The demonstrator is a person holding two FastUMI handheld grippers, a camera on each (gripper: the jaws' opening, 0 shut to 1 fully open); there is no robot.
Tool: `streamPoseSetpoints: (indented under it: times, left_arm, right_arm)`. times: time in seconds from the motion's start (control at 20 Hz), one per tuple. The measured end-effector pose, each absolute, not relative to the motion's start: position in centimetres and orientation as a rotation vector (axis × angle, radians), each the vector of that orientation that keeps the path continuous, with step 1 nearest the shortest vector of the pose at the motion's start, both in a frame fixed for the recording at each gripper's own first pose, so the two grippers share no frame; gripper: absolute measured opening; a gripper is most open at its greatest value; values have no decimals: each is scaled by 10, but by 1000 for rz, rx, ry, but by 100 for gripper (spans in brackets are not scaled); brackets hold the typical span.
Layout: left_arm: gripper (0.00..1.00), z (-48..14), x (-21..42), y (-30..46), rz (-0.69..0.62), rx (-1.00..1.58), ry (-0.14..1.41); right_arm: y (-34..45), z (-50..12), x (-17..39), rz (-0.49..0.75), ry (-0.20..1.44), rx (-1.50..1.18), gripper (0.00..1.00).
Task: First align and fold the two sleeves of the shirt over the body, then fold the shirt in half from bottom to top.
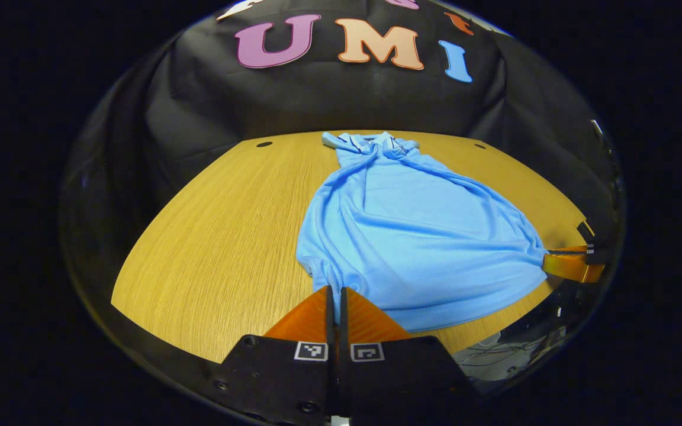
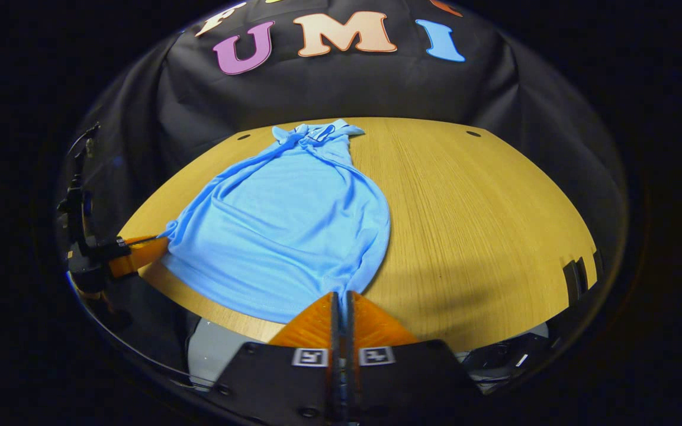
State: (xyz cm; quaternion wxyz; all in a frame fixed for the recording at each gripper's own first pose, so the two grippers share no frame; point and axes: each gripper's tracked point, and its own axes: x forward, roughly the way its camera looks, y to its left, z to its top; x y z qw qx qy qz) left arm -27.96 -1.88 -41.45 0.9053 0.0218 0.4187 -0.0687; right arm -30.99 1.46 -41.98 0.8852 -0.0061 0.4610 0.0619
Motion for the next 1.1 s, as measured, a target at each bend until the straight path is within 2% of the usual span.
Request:
streamPoseSetpoints:
  times: [0.2,0.5,0.55,0.6,0.9,1.1]
  left_arm:
    - [0,-404,-275,-35,-146,-103,934]
    - [0,-355,-238,-47,-171,-144,852]
    - [0,-348,-228,-48,-169,-139,841]
    - [0,-339,-216,-50,-170,-143,826]
    - [0,-303,-125,-43,-91,-141,770]
    - [0,-296,-54,-31,-36,-133,721]
  right_arm:
    - [20,-410,-304,138,950,57,3]
    - [14,-354,-250,170,848,104,3]
    - [14,-346,-237,173,829,113,0]
    - [13,-339,-225,182,819,119,3]
    - [21,-306,-118,257,729,162,2]
    - [32,-314,-37,293,710,191,2]
